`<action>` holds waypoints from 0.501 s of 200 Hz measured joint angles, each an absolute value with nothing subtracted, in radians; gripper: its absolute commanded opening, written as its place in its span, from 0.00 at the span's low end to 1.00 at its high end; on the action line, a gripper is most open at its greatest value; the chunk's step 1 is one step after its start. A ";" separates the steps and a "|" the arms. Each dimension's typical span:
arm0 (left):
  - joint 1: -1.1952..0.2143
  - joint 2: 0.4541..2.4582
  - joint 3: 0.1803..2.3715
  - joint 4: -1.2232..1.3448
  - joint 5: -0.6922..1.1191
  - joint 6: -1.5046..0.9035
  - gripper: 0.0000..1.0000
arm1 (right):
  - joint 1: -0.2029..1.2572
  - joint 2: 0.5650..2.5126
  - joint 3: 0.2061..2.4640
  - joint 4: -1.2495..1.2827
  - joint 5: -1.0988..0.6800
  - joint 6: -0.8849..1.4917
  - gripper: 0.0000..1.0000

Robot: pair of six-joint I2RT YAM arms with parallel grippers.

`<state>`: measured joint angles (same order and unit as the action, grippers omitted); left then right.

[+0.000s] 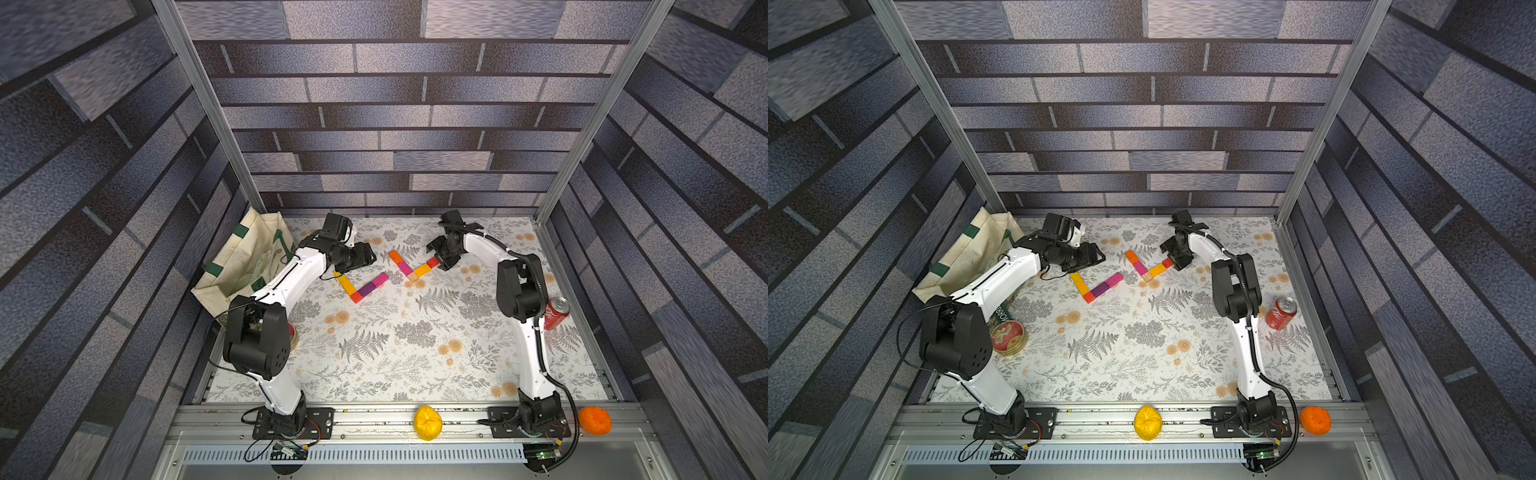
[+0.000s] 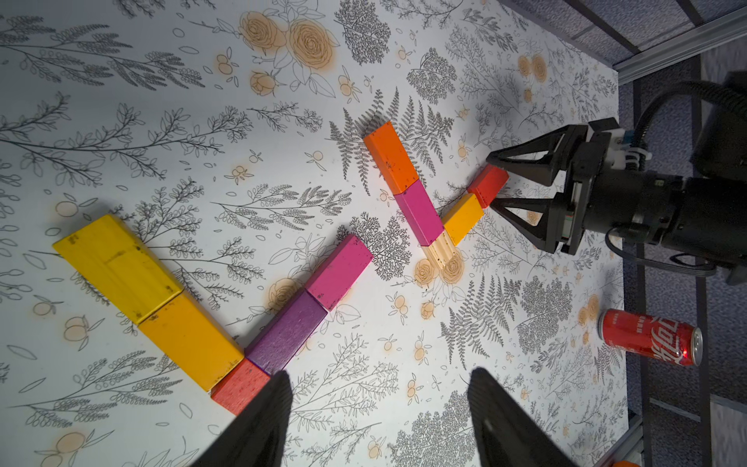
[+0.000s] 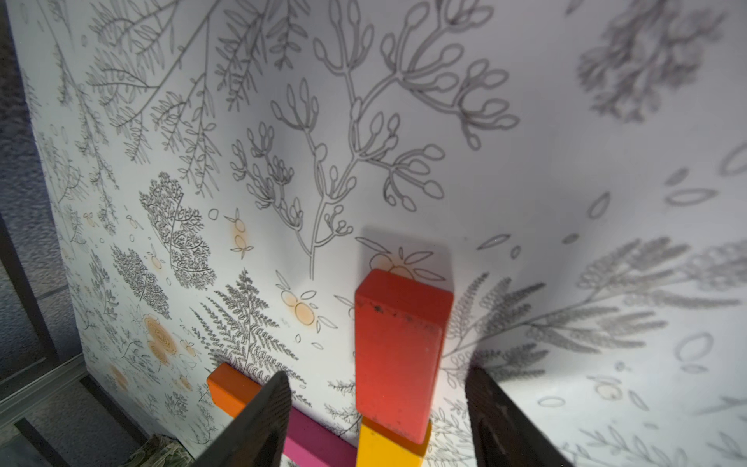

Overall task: Assemble the letter v with building blocks
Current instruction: Assemble the building block at the center of the board.

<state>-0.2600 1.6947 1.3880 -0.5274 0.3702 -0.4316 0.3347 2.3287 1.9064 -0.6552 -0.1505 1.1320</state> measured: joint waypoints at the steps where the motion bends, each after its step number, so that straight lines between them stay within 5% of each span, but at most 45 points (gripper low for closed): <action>1: -0.260 1.695 1.388 -0.527 0.370 -0.432 0.71 | 0.335 2.328 1.905 -0.655 -0.151 1.131 0.74; 100: -0.288 1.689 1.391 -0.546 0.366 -0.432 0.71 | 0.334 2.143 1.637 -0.638 -0.153 1.004 0.88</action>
<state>-0.2882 1.6894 1.3914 -0.5457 0.3664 -0.4320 0.3344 2.1429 1.6371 -0.6384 -0.1528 1.0039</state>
